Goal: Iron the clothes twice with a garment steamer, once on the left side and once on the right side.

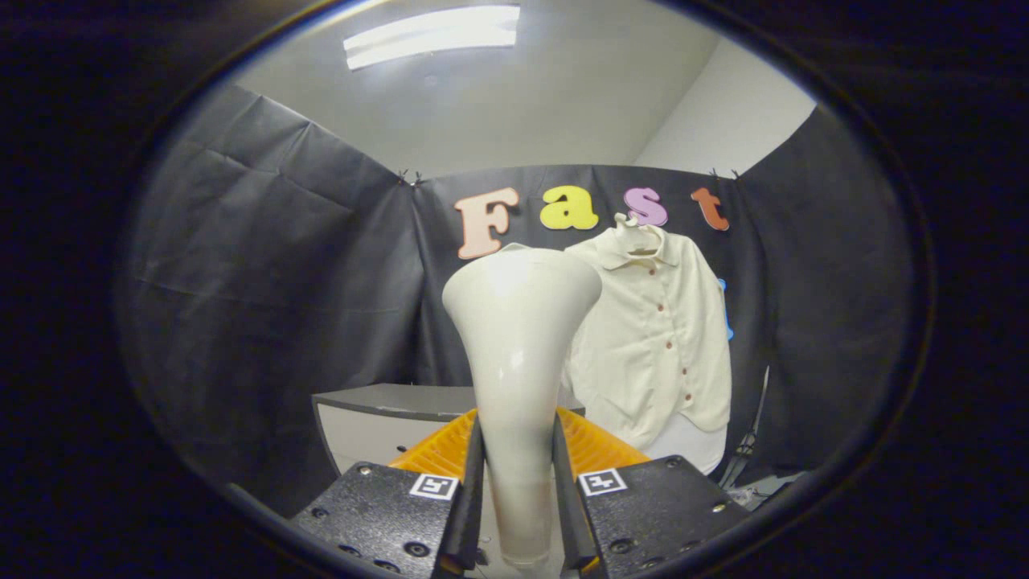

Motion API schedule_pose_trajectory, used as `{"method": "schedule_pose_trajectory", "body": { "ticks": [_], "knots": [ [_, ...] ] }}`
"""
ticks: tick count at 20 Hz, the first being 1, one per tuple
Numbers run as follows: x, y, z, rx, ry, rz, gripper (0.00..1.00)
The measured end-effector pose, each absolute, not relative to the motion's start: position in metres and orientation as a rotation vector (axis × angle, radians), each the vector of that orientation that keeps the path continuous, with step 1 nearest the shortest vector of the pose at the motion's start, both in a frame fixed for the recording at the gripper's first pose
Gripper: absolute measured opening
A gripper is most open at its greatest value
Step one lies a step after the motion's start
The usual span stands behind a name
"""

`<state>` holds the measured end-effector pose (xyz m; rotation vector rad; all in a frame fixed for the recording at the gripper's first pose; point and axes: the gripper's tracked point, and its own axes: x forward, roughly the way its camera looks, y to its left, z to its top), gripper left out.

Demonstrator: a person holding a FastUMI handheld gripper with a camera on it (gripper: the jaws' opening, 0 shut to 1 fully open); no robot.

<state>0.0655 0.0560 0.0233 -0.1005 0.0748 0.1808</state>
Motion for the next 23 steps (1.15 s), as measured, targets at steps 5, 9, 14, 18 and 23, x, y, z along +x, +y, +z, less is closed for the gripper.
{"method": "schedule_pose_trajectory", "body": {
  "ticks": [5,9,14,18,23],
  "knots": [
    [0.034,0.043,0.024,-0.092,0.031,0.132,0.40],
    [0.019,0.026,0.014,-0.110,0.052,0.105,0.40],
    [0.010,0.009,-0.002,-0.107,0.092,0.098,0.40],
    [0.009,-0.005,0.000,-0.071,0.081,0.076,0.40],
    [0.006,-0.006,0.005,-0.059,0.077,0.067,0.40]
  ]
}}
